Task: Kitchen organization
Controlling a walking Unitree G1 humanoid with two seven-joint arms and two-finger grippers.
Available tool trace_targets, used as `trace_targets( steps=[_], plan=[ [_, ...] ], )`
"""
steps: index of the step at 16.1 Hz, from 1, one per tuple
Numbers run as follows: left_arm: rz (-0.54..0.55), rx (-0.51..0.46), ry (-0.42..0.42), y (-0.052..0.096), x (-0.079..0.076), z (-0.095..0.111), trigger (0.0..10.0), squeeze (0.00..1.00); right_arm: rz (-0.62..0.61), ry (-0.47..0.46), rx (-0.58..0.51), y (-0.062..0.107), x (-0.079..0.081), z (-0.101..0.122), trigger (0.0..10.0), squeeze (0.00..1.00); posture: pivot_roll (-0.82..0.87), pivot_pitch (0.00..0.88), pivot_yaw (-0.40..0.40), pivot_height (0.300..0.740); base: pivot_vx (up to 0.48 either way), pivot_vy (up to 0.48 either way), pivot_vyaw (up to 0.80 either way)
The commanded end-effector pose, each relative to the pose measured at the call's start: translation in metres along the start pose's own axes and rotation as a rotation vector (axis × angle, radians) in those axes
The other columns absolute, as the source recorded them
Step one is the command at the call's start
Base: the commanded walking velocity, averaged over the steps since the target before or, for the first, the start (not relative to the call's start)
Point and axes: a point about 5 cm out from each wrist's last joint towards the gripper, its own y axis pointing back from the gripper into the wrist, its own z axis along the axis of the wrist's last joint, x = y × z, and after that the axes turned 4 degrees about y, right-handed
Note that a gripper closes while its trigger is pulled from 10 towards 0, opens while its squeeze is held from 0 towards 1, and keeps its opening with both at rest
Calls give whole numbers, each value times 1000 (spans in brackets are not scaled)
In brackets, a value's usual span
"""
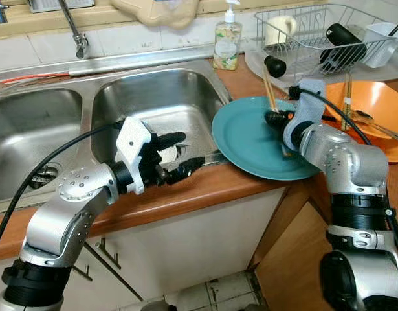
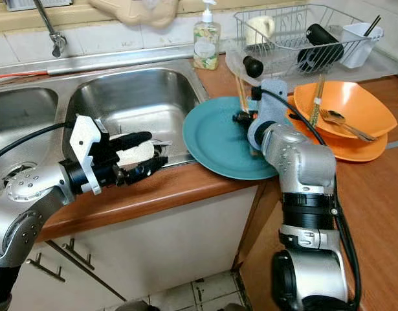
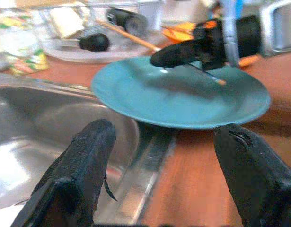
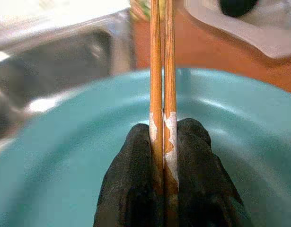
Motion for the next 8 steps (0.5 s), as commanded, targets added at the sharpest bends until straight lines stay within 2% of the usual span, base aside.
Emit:
trace_targets(
  steps=[1,5,6,7,8],
  plan=[
    [36,-34,-8,1,6,7,10000,0,62,-12,-99,6,6,20,0,0,-80,0,54,740,0,0,0],
    [2,-115,84,-9,3,16,10000,0,259,-55,-202,20,13,27,0,0,-79,0,56,740,0,0,0],
    [-46,-159,150,-19,0,19,10000,0,363,-37,-236,31,19,23,1451,0,-81,0,63,740,0,0,0],
    [-63,-175,175,-22,-1,20,10000,0,396,-32,-245,35,21,22,1451,0,-83,0,66,740,0,0,0],
    [-94,-219,238,-27,-3,23,10000,0,447,-20,-250,41,24,19,1843,0,-85,0,69,740,0,0,0]
  ],
)
